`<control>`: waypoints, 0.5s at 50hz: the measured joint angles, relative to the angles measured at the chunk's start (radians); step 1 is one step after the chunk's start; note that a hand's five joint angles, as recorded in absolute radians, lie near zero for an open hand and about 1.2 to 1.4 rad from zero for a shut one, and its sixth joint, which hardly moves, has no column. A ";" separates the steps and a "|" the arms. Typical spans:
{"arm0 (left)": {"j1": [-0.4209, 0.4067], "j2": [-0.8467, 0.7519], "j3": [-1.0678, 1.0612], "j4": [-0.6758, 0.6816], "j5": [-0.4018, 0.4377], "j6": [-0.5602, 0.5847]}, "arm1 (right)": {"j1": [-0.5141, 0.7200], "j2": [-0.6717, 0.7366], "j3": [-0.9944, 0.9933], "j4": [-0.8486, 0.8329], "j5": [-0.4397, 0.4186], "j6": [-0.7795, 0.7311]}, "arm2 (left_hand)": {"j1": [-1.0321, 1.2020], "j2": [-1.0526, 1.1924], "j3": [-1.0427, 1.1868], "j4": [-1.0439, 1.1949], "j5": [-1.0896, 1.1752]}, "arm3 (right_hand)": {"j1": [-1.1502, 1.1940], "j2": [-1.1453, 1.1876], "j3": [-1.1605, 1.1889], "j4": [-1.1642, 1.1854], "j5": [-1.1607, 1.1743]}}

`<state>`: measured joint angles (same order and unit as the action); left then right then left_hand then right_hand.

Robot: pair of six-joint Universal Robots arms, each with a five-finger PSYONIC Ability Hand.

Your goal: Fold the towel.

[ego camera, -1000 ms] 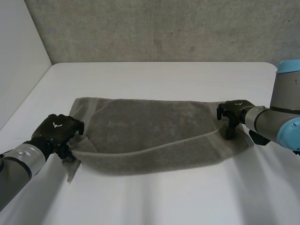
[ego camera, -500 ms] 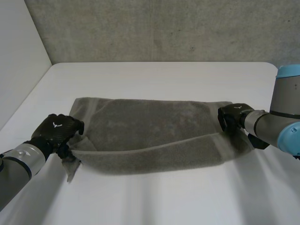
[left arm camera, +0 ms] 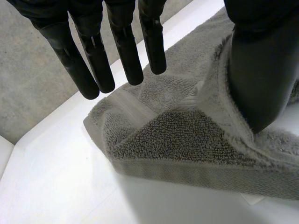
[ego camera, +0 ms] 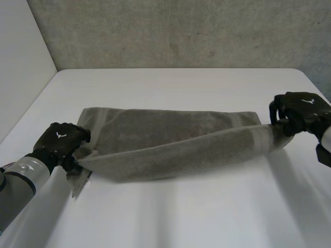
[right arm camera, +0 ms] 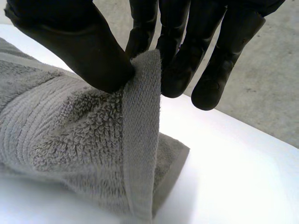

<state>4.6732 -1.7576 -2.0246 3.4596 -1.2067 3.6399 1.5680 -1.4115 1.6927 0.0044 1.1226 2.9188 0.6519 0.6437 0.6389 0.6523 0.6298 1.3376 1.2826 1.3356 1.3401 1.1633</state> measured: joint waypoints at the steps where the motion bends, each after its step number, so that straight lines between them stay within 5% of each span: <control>1: 0.000 -0.002 0.000 0.000 0.000 0.000 | -0.020 -0.020 0.026 -0.009 -0.017 0.000 | 0.000 -0.001 0.000 0.000 0.000 | 0.000 0.000 0.000 0.000 0.000; 18: 0.001 -0.010 -0.004 -0.006 -0.008 0.002 | -0.188 -0.229 0.245 -0.144 -0.094 0.011 | 0.012 0.020 0.023 0.013 0.034 | 0.000 0.000 0.000 0.000 0.000; 25: -0.001 0.052 -0.014 -0.010 -0.007 0.008 | -0.193 -0.271 0.271 -0.178 -0.085 0.011 | 0.426 0.418 0.425 0.413 0.425 | 0.000 0.000 0.000 0.000 0.000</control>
<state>4.6726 -1.7058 -2.0384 3.4499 -1.2141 3.6479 1.3750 -1.6825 1.9632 -0.1735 1.0372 2.9301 1.0782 1.0613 1.0638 1.0654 1.0551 1.3379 1.2826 1.3356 1.3401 1.1633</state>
